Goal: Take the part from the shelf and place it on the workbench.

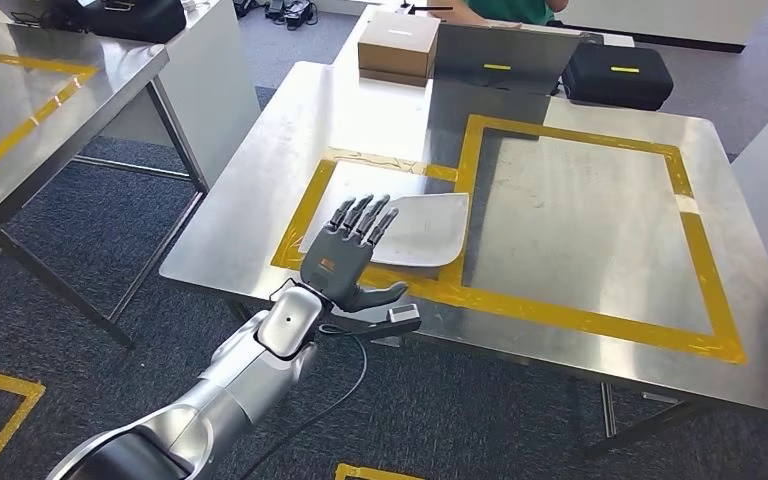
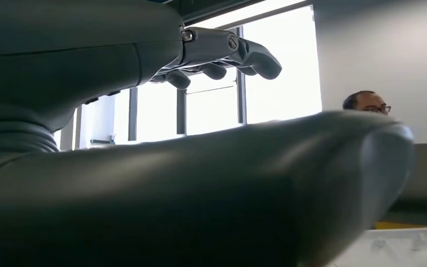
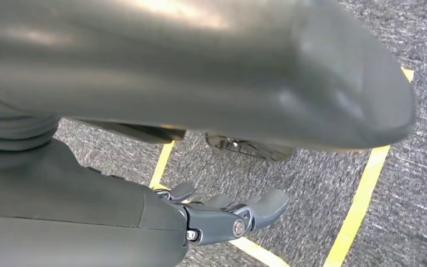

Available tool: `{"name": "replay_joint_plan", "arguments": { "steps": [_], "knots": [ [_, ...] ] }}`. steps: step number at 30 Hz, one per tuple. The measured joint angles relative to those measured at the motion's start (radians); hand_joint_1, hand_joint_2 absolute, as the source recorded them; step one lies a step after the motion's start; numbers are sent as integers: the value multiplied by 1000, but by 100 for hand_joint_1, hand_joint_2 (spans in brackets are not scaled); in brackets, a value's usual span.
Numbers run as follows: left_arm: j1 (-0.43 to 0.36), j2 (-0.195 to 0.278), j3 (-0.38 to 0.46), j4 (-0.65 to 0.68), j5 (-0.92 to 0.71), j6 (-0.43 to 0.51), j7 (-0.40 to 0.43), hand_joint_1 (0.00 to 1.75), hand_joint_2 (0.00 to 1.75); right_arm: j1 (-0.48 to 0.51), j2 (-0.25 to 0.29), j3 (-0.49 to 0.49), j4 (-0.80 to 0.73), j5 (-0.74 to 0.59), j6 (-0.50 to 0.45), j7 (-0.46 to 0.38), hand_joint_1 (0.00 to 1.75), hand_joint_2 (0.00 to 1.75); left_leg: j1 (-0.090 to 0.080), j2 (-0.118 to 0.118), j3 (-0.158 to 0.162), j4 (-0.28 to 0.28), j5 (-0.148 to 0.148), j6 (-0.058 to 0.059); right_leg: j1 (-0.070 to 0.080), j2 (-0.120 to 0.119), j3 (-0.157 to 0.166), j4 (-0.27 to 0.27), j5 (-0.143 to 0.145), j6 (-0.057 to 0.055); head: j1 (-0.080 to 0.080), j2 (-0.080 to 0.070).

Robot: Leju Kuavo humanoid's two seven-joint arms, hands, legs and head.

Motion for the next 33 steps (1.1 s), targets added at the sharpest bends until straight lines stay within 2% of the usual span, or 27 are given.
{"name": "replay_joint_plan", "arguments": {
  "steps": [1, 2, 4, 6, 7, 8, 10, 11, 12, 13, 15, 16, 17, 20, 21, 22, 23, 25, 26, 27, 28, 29, 31, 32, 33],
  "knots": [
    [-2, -1, 0, 2, 0, 0, -1, 0, 0, -1, 0, 0, 0, 1, 0, 2, 0, 0, -2, 0, -2, 2, 1, -4, 3, 0, 29, -56, 17, -5, 0, 0],
    [-4, -3, 0, 4, 0, 0, -2, 0, 0, -2, -1, 0, 0, 2, 0, 4, 0, 0, -3, -1, -4, 3, 3, -9, 6, 0, 44, -89, 24, -10, 0, 0],
    [-8, -6, 1, 8, 0, 0, -4, 0, 0, -1, -2, 0, 0, 3, 0, 7, 0, 0, -3, -1, -8, 2, 10, -21, 10, 0, 43, -100, 28, -18, 0, 0],
    [-10, -8, 2, 11, 0, 0, -6, 0, 0, 0, -2, 0, 0, 4, 0, 8, 0, 0, -2, -1, -13, 9, 3, -32, 5, -1, 41, -107, 40, -29, 0, 0],
    [-11, -8, 2, 12, 0, 0, -7, 0, 0, -1, -2, 0, 0, 4, 0, 8, 0, 0, 0, -2, -23, 31, -17, -39, 2, -2, 39, -111, 46, -34, -3, 0],
    [-13, -7, 2, 14, 0, 0, -8, 0, 0, -2, -2, 0, 0, 4, 0, 7, 0, 0, 2, -2, -39, 74, -49, -45, 0, -4, 36, -114, 52, -38, -5, 0],
    [-13, -7, 3, 18, 0, 0, -12, 0, 0, -1, -2, 0, 0, 4, 0, 7, 0, 0, 8, -2, -85, 199, -122, -57, 0, -5, 24, -114, 61, -42, -10, 0],
    [-12, -7, 3, 20, 0, 0, -14, 0, 0, -1, -2, 0, 0, 4, 0, 7, 0, 0, 10, -2, -100, 248, -143, -61, -1, -5, 17, -113, 65, -41, -11, 0],
    [-10, -6, 3, 21, 0, 0, -16, 0, 0, 0, -2, 0, 0, 4, 0, 7, 0, 0, 13, -2, -101, 265, -146, -64, -2, -5, 11, -112, 70, -39, -11, 0],
    [-9, -6, 3, 22, 0, 0, -19, 0, 0, 0, -2, 0, 0, 3, 0, 7, 0, 0, 16, -2, -81, 243, -131, -66, -3, -5, 4, -110, 74, -36, -12, 0],
    [-9, -6, 3, 20, 0, 0, -22, 0, 0, -1, -2, 0, 0, 2, 0, 7, 0, 0, 21, -2, -3, 116, -85, -70, -7, -5, -9, -103, 82, -27, -13, 0],
    [-10, -7, 3, 19, 0, 0, -23, 0, 0, -1, -3, 0, -1, 2, 0, 7, 0, 0, 21, -4, 29, 57, -68, -67, -7, -4, -14, -99, 85, -21, -14, 0],
    [-10, -7, 3, 18, 0, 0, -24, 0, 0, -2, -4, 0, -1, 2, 0, 7, 0, 0, 20, -6, 46, 21, -61, -62, -6, -4, -18, -97, 89, -14, -14, 0],
    [-9, -7, 3, 18, 0, 0, -27, 0, 0, -1, -5, 0, -2, 2, 0, 7, 0, 0, 14, -10, 38, 10, -45, -32, -7, -3, -23, -104, 107, 10, -12, 0],
    [-10, -8, 3, 18, 0, 0, -28, 0, 0, -1, -5, 0, -2, 2, 0, 7, 0, 0, 14, -9, 33, 8, -37, -23, -9, -3, -28, -101, 103, 16, -11, 0],
    [-10, -8, 3, 18, 0, 0, -28, 0, 0, -1, -5, 0, -2, 2, 0, 8, 0, 0, 14, -8, 26, 6, -27, -14, -11, -2, -37, -84, 83, 20, -10, 0],
    [-10, -9, 3, 18, 0, 0, -29, 0, 0, -1, -5, 0, -2, 2, 1, 8, 0, 0, 15, -6, 17, 5, -18, -6, -11, -2, -54, -44, 46, 22, -7, 0],
    [-10, -9, 3, 18, 0, 0, -30, 0, 0, -1, -5, 0, -2, 2, 1, 8, 0, 0, 11, -5, -7, 6, 1, 2, -9, -2, -99, 88, -49, 22, -2, 0],
    [-9, -9, 3, 19, 0, 0, -30, 0, 0, -1, -5, 0, -2, 2, 1, 8, 0, 0, 9, -4, -19, 6, 10, 4, -6, -2, -114, 148, -80, 21, 0, 0],
    [-8, -9, 3, 20, 0, 0, -30, 0, 0, -1, -5, 0, -2, 2, 1, 8, 0, 0, 6, -4, -31, 6, 18, 5, -4, -2, -113, 180, -90, 18, 1, 0],
    [-7, -9, 3, 21, 0, 0, -30, 0, 0, -1, -5, 0, -2, 2, 1, 8, 0, 0, 4, -4, -42, 7, 27, 5, -1, -2, -93, 173, -79, 14, 1, 0],
    [-7, -9, 3, 21, 0, 0, -30, 0, 0, -1, -5, 0, -2, 2, 1, 8, 0, 0, 2, -4, -51, 7, 34, 4, 3, -2, -52, 129, -56, 8, 2, 0],
    [-8, -10, 4, 20, 0, 0, -30, 0, 0, -4, -6, 0, -2, 2, 1, 8, 0, 0, -1, -4, -64, 9, 49, 0, 12, -2, 51, -13, -26, -7, 2, 0],
    [-8, -10, 4, 19, 0, 0, -30, 0, 0, -6, -7, 0, -3, 2, 2, 7, 0, 0, -1, -4, -67, 8, 56, -5, 17, -2, 86, -67, -20, -13, 2, 0],
    [-9, -11, 4, 19, 0, 0, -30, 0, 0, -7, -8, 0, -3, 2, 2, 7, 0, 0, -1, -4, -68, 8, 63, -10, 21, -2, 104, -98, -23, -18, 3, 0]
  ]
}}
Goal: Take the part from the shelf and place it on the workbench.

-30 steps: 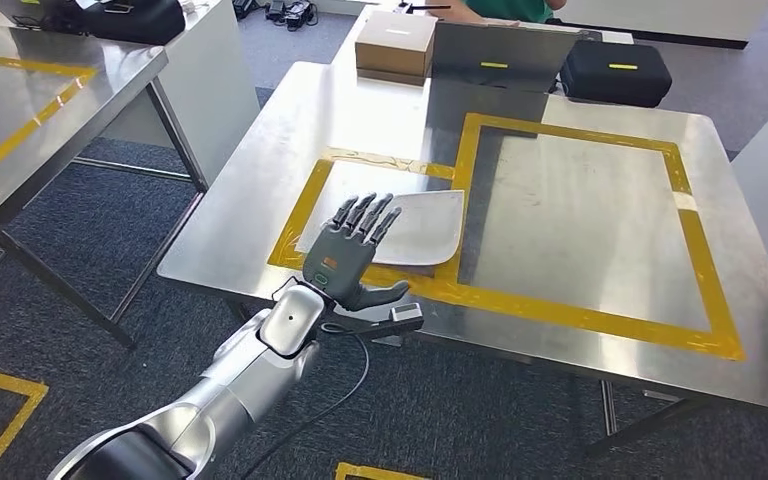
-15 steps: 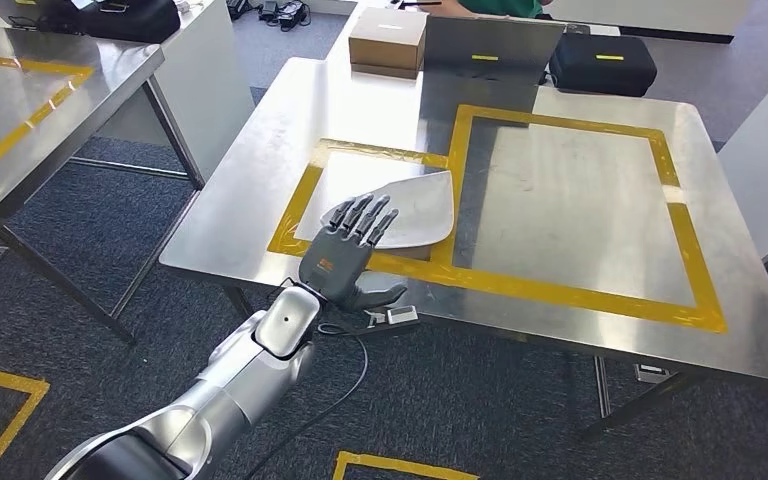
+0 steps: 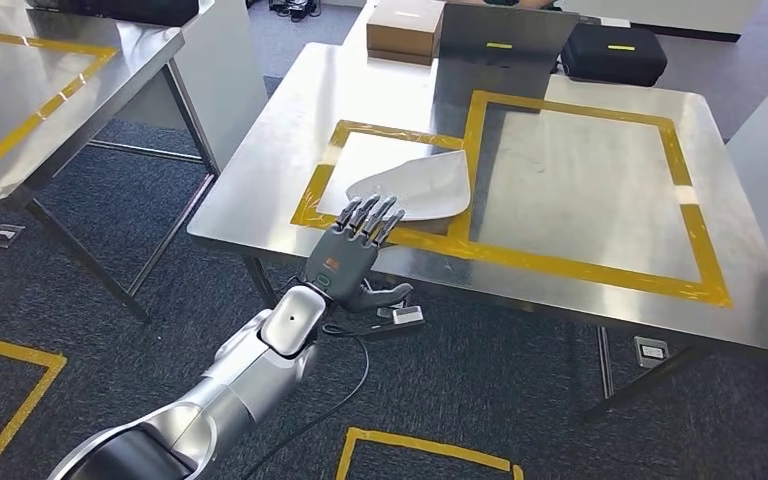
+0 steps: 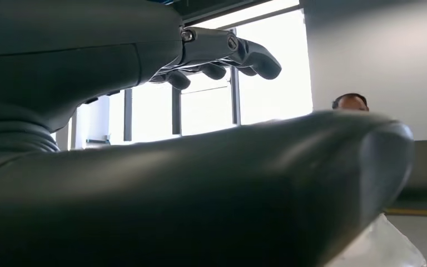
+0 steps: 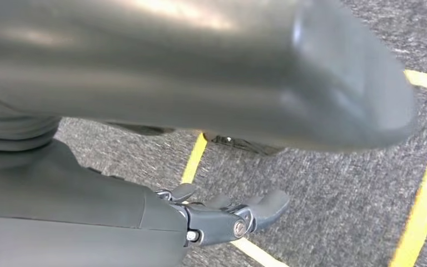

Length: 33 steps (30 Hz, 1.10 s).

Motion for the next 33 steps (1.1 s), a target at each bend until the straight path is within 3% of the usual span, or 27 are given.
{"name": "replay_joint_plan", "arguments": {
  "steps": [2, 4, 6, 8, 9, 10, 12, 14, 15, 16, 18, 19, 20, 23, 24, 25, 26, 28, 30, 31, 33],
  "knots": [
    [-1, 0, 0, -1, 0, 0, -1, 0, 0, 0, -1, 0, -1, 0, 0, 0, 0, 0, 0, 0, -2, -6, 15, -13, 2, 1, -4, -11, 11, -9, 2, 0],
    [-1, 1, 2, -1, 0, 0, -2, 0, 0, 0, 0, 0, -1, 0, 0, 0, 0, 0, 1, 0, -12, 6, -2, -26, -3, -1, -17, -18, 32, -21, 2, 0],
    [-1, 3, 4, 0, 0, 0, -1, 0, 0, -1, 1, 0, -1, 0, 0, 0, 0, 0, 4, -1, -42, 87, -85, -38, -8, -4, -38, -23, 55, -29, -2, 0],
    [0, 4, 6, 0, 0, 0, -1, 0, 0, 0, 1, 0, -1, 0, 0, 0, 0, 0, 9, 0, -75, 217, -169, -48, -9, -5, -67, -22, 77, -31, -7, 0],
    [1, 5, 6, 1, 0, 0, -1, 0, 0, 1, 1, 0, -1, 0, 0, 0, 0, 0, 11, 0, -80, 263, -181, -52, -9, -6, -81, -21, 88, -30, -7, 0],
    [1, 6, 7, 1, 0, 0, -1, 0, 0, 1, 1, 0, -1, 0, 0, 0, 0, 0, 12, 0, -67, 276, -172, -54, -10, -6, -97, -20, 99, -28, -8, 0],
    [1, 6, 7, 2, 0, 0, -1, 0, 0, 1, 1, 0, -1, 0, 0, 0, 0, 0, 15, 0, 13, 197, -124, -55, -12, -7, -123, -17, 118, -21, -9, 0],
    [-1, 4, 7, 0, 0, 0, -2, 0, 0, 1, 0, 0, -2, 0, 0, 0, 0, 0, 14, -1, 114, 60, -121, -48, -12, -7, -141, -12, 134, -11, -10, 0],
    [-2, 3, 8, 0, 0, 0, -2, 0, 0, 0, 0, 0, -2, 0, 0, 0, 0, 0, 12, -2, 141, 14, -129, -42, -12, -7, -145, -10, 141, -4, -10, 0],
    [-3, 3, 8, 0, 0, 0, -3, 0, 0, 0, 0, 0, -2, 0, 0, 0, 0, 0, 8, -3, 151, -8, -137, -33, -12, -7, -147, -11, 149, 3, -10, 0],
    [-3, 3, 9, 3, 0, 0, -4, 0, 0, 1, 1, 0, -2, 0, 0, 1, 0, 0, 4, -3, 139, -13, -125, -12, -16, -6, -150, -17, 166, 17, -10, 0],
    [-3, 2, 9, 4, 0, 0, -4, 0, 0, 2, 1, 0, -2, 0, 0, 2, 0, 0, 4, -2, 131, -14, -114, -2, -18, -5, -157, -13, 159, 23, -10, 0],
    [-4, 1, 9, 6, 0, 0, -4, 0, 0, 3, 1, 0, -2, 1, 0, 3, 0, 0, 6, 0, 120, -16, -102, 7, -19, -4, -170, 6, 134, 28, -8, 0],
    [-3, 0, 10, 9, 0, 0, -5, 0, 0, 4, 1, 0, -2, 3, 1, 5, 0, 0, 6, 1, 75, -17, -64, 20, -20, -4, -227, 176, -14, 36, 3, 0],
    [-3, 0, 10, 10, 0, 0, -5, 0, 0, 4, 0, 0, -2, 4, 1, 6, 0, 0, 4, 1, 59, -16, -52, 20, -20, -4, -236, 234, -40, 37, 5, 0],
    [-2, 0, 10, 12, 0, 0, -4, 0, 0, 4, 0, 0, -2, 5, 1, 7, 0, 0, 3, 1, 44, -15, -41, 20, -20, -3, -232, 267, -43, 36, 6, 0],
    [-1, 0, 10, 15, 0, 0, -4, 0, 0, 4, 0, 0, -2, 6, 1, 8, 0, 0, 2, 1, 30, -14, -30, 20, -19, -3, -209, 267, -24, 34, 6, 0],
    [1, 0, 10, 19, 0, 0, -4, 0, 0, 3, 0, 1, -2, 11, 1, 13, 0, 0, 2, 1, 7, -11, -12, 15, -16, -3, -115, 169, 20, 26, 7, 0],
    [2, -1, 10, 20, 0, 0, 2, 0, 0, 1, 0, 4, -2, 17, 1, 16, 0, 0, 0, 1, -5, -9, 5, 6, -10, -2, -17, 36, 14, 15, 8, 0],
    [2, -1, 10, 20, 0, 0, 6, 0, 0, 0, 0, 5, -3, 19, 0, 17, 0, 0, 0, 1, -6, -10, 13, 0, -6, -2, 7, -3, 3, 9, 8, 0],
    [6, -2, 10, 20, 0, 0, 13, 0, 0, 1, 1, 6, -3, 22, 0, 17, 0, 0, 0, 2, -8, -17, 29, -14, -3, -3, 9, -20, 9, -4, 8, 0]
  ]
}}
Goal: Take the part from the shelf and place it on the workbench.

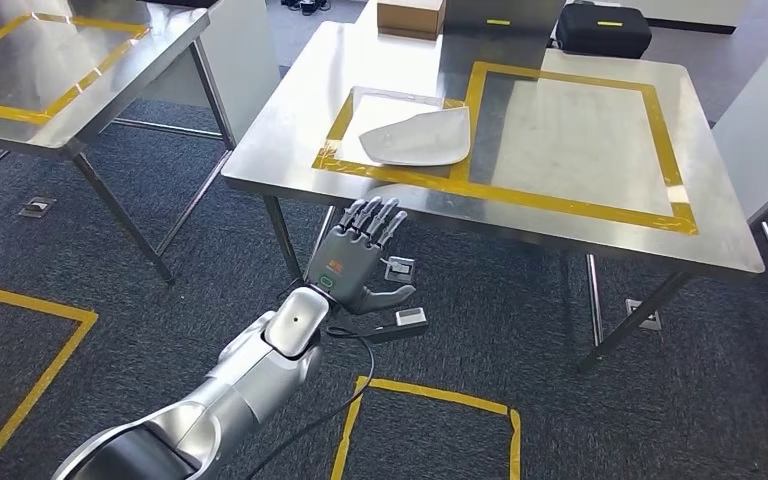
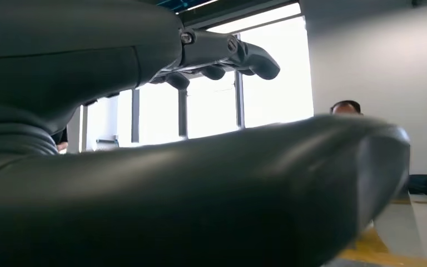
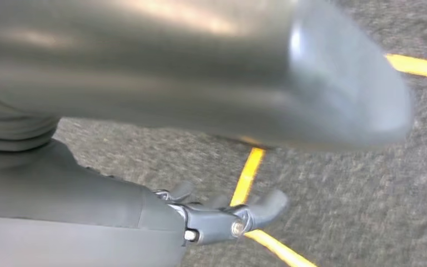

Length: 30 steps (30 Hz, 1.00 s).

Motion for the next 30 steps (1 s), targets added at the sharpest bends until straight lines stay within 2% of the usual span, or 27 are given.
{"name": "replay_joint_plan", "arguments": {
  "steps": [1, 2, 3, 5, 6, 7, 8, 9, 10, 11, 12, 13, 14, 16, 17, 18, 20, 21, 22, 23, 24, 25, 27, 28, 29, 30],
  "knots": [
    [4, 1, 0, 0, 0, 0, 2, 0, 0, 1, 0, 0, 0, 1, 0, 0, 0, 0, 1, -1, -4, 2, -3, -6, -2, -1, -5, -3, 10, -6, 1, 0],
    [8, 2, 0, 1, 0, 0, 3, 0, 0, 2, 1, 1, 0, 1, 0, 1, 0, 0, 1, -1, -13, 18, -24, -12, -5, -2, -14, -6, 22, -14, -1, 0],
    [12, 3, 0, 1, 0, 0, 4, 0, 0, 2, 1, 1, 0, 1, -1, 2, 0, 0, 3, -1, -27, 52, -63, -17, -8, -3, -24, -8, 34, -19, -3, 0],
    [19, 5, 0, 2, 0, 0, 3, 0, 0, 3, 1, 1, 0, -1, 0, 3, 0, 0, 6, -1, -62, 174, -161, -26, -8, -4, -52, -7, 56, -25, -9, 0],
    [23, 6, 0, 3, 0, 0, 2, 0, 0, 3, 1, 1, 0, -2, 0, 2, 0, 0, 8, -1, -74, 235, -189, -30, -8, -4, -68, -6, 67, -24, -10, 0],
    [26, 6, 0, 5, 0, 0, -1, 0, 0, 4, 1, 1, 0, -5, 0, 2, 0, 0, 9, -1, -75, 276, -195, -32, -8, -5, -83, -5, 78, -23, -11, 0],
    [28, 7, 0, 6, 0, 0, -4, 0, 0, 4, 1, 1, 0, -7, 0, 1, 0, 0, 10, -1, -60, 282, -179, -34, -9, -6, -99, -3, 89, -21, -12, 0],
    [29, 7, 0, 6, 0, 0, -6, 0, 0, 4, 1, 1, 0, -8, 0, 0, 0, 0, 12, -1, -25, 254, -153, -34, -9, -6, -114, -1, 99, -18, -13, 0],
    [28, 6, 0, 7, 0, 0, -8, 0, 0, 3, 1, 1, 0, -9, 0, 0, 0, 0, 14, -1, 24, 196, -136, -34, -9, -6, -127, 3, 108, -14, -15, 0],
    [26, 4, 0, 7, 0, 0, -8, 0, 0, 3, 1, 1, 0, -10, 0, 0, 0, 0, 14, -1, 79, 124, -135, -32, -9, -6, -138, 6, 115, -9, -16, 0],
    [23, 1, 0, 7, 0, 0, -8, 0, 0, 2, 1, 1, 0, -11, 0, -2, 0, 0, 12, -2, 119, 65, -142, -27, -8, -6, -145, 9, 123, -4, -16, 0],
    [21, -2, 0, 7, 0, 0, -8, 0, 0, 1, 1, 1, 0, -12, 0, -2, 0, 0, 10, -3, 143, 27, -154, -19, -8, -6, -149, 11, 130, 3, -16, 0],
    [19, -4, 0, 8, 0, 0, -8, 0, 0, 1, 1, 1, 0, -13, 0, -3, 0, 0, 6, -4, 150, 10, -160, -10, -8, -6, -151, 10, 138, 10, -15, 0],
    [18, -6, 0, 10, 0, 0, -5, 0, 0, 2, 1, 1, 0, -17, 0, -4, 0, 0, 4, -2, 138, 7, -145, 9, -12, -5, -155, 10, 145, 24, -15, 0],
    [17, -7, 0, 11, 0, 0, -3, 0, 0, 3, 1, 1, 0, -19, 0, -4, 0, 0, 4, 0, 130, 6, -135, 18, -15, -4, -164, 23, 127, 29, -14, 0],
    [15, -9, 0, 12, 0, 0, -2, 0, 0, 4, 1, 1, 0, -20, 0, -4, 0, 0, 6, 1, 118, 4, -123, 26, -16, -3, -179, 56, 92, 34, -11, 0],
    [13, -12, 0, 13, 0, 0, 0, 0, 0, 4, 1, 1, 0, -21, 0, -4, 0, 0, 5, 2, 89, 5, -99, 34, -16, -2, -221, 178, -7, 40, -5, 0],
    [13, -13, 0, 14, 0, -1, -1, 0, 0, 4, 1, 1, 0, -21, 0, -4, 0, 0, 4, 2, 73, 5, -87, 35, -16, -2, -238, 243, -42, 41, -3, 0],
    [13, -13, 0, 16, 0, -2, -1, 0, 0, 3, 0, 1, 0, -22, 0, -4, 0, 0, 3, 2, 58, 6, -76, 35, -16, -2, -242, 286, -55, 40, -2, 0],
    [13, -14, 0, 18, 0, -2, -2, 0, 0, 4, 0, 1, 0, -22, 0, -4, 0, 0, 3, 2, 43, 6, -65, 34, -15, -1, -228, 297, -46, 39, -2, 0],
    [13, -14, 0, 19, 0, -3, -2, 0, 0, 3, -1, 1, 0, -22, 0, -4, 0, 0, 2, 2, 29, 7, -54, 32, -14, -1, -194, 270, -23, 35, -2, 0],
    [13, -15, 0, 20, 0, -3, -2, 0, 0, 3, -1, 1, 0, -22, 0, -4, 0, 0, 2, 2, 18, 7, -44, 30, -12, -1, -143, 214, 1, 31, -1, 0],
    [11, -19, 0, 19, 0, -3, -1, 0, 0, -1, -3, 1, -1, -22, 0, -5, 0, 0, 1, 2, 3, 7, -25, 22, -6, -1, -39, 75, 8, 18, -2, 0],
    [10, -20, 0, 19, 0, -3, 0, 0, 0, -2, -4, 1, -1, -22, 0, -5, 0, 0, 2, 2, 0, 6, -17, 17, -2, 0, -10, 28, 0, 12, -2, 0],
    [9, -22, 0, 19, 0, -3, 1, 0, 0, -4, -5, 1, -2, -22, 0, -6, 0, 0, 2, 2, -1, 4, -8, 10, 2, 0, 0, 5, -7, 6, -1, 0],
    [8, -23, 0, 19, 0, -3, 2, 0, 0, -4, -5, 1, -2, -22, 0, -5, 0, 0, 3, 3, -1, -1, 1, 3, 3, 0, -3, 0, -1, 0, -1, 0]
  ]
}}
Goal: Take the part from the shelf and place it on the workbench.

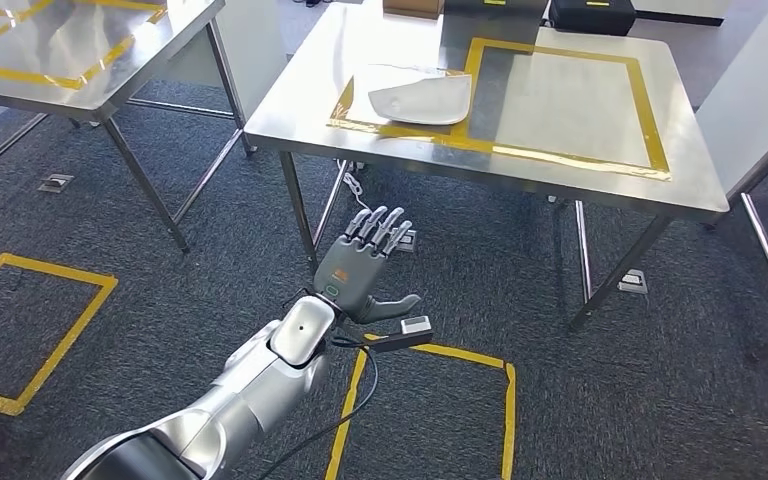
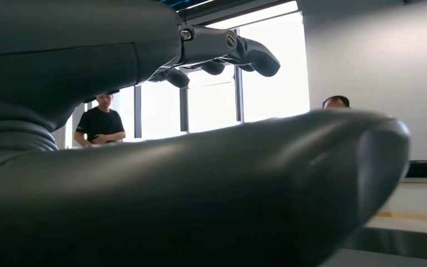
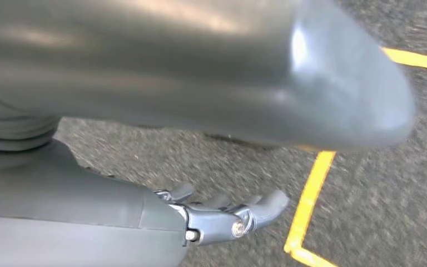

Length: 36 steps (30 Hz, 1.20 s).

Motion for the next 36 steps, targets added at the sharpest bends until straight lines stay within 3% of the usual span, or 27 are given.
{"name": "replay_joint_plan", "arguments": {
  "steps": [2, 3, 6, 7, 8, 9, 11, 13, 14, 15, 17, 18, 19, 21, 23, 29, 36],
  "knots": [
    [0, 0, 0, 1, 0, 0, 2, 0, 0, 0, 0, 0, 0, 1, -1, 2, 0, 0, 1, -2, -8, 5, -6, -12, -4, -2, -12, -8, 22, -14, 1, 0],
    [0, 1, 0, 1, 0, 0, 4, 0, 0, 0, 0, 0, 0, 1, -1, 3, 0, 0, 2, -2, -18, 29, -35, -17, -8, -3, -20, -12, 34, -19, -1, 0],
    [1, 3, 0, 3, 0, 0, 14, 0, 0, 1, -1, 0, 0, 3, -1, 5, 0, 0, 4, -3, -67, 204, -167, -30, -11, -5, -56, -14, 63, -26, -9, 0],
    [2, 4, 0, 4, 0, 0, 19, 0, 0, 2, -1, 0, 0, 3, -1, 6, 0, 0, 5, -3, -76, 258, -182, -33, -11, -6, -69, -13, 72, -26, -10, 0],
    [3, 6, 0, 5, 0, 0, 25, 0, 0, 3, -1, 0, 0, 3, -1, 7, 0, 0, 6, -3, -71, 284, -174, -35, -11, -7, -81, -11, 81, -24, -10, 0],
    [4, 7, 0, 5, 0, 0, 31, 0, 0, 4, -1, 0, 0, 2, -1, 7, 0, 0, 7, -2, -50, 275, -152, -35, -11, -8, -93, -10, 88, -22, -11, 0],
    [5, 8, 2, 5, 0, 0, 42, 0, 0, 5, -1, 0, 0, 0, -1, 7, 0, 0, 8, -2, 36, 165, -117, -33, -11, -8, -112, -5, 100, -15, -13, 0],
    [5, 8, 7, 5, 1, 0, 52, 0, 0, 5, -1, 0, 0, -3, -1, 6, 0, 0, 5, -3, 116, 42, -130, -25, -9, -8, -124, 1, 110, -5, -14, 0],
    [6, 9, 11, 6, 1, -5, 57, 0, 0, 5, -1, 0, 0, -5, -1, 7, 0, 0, 4, -4, 134, 9, -142, -19, -8, -8, -127, 2, 115, 0, -14, 0],
    [7, 11, 19, 9, 1, -16, 63, 0, 0, 5, -2, 0, 0, -6, -1, 8, 0, 0, 3, -4, 139, -3, -145, -13, -7, -8, -129, 2, 116, -2, -13, 0],
    [14, 18, 39, 18, 2, -53, 80, 0, 0, 6, -3, 0, 0, -10, 0, 11, 0, 0, 3, -4, 137, -7, -141, -5, -5, -8, -130, -1, 120, -20, -11, 0],
    [18, 23, 51, 26, 3, -75, 88, 0, 0, 7, -4, 0, 0, -12, 0, 14, 0, 44, 2, -4, 137, -8, -140, -3, -5, -7, -129, -2, 122, -29, -11, 0],
    [24, 30, 63, 35, 6, -94, 93, 0, 0, 7, -4, 0, 0, -14, 0, 16, 0, 87, 1, -4, 136, -8, -138, 0, -5, -7, -129, -4, 128, -28, -10, 0],
    [40, 50, 94, 53, 18, -126, 97, 0, 87, 8, -5, 0, 0, -18, 0, 19, 0, 175, 0, -2, 134, -7, -135, 4, -7, -7, -128, -10, 137, -17, -9, 0],
    [66, 73, 134, 73, 40, -151, 98, 0, 175, 10, -6, -1, 0, -23, 0, 19, 0, 175, -1, 0, 133, -7, -134, 6, -7, -5, -127, -14, 142, -10, -9, 0],
    [172, 134, 252, 124, 102, -163, 87, 0, 175, 21, -8, -5, 0, -31, 0, 19, 0, 175, -3, 2, 132, -6, -134, 6, -8, -4, -129, -15, 142, 8, -8, 0],
    [247, 164, 339, 160, 126, -153, 141, 0, 175, 29, -10, -5, 0, -35, 0, 20, 0, 175, -2, 3, 128, -6, -134, 5, -7, -4, -134, -12, 141, 8, -9, 0]
  ]
}}
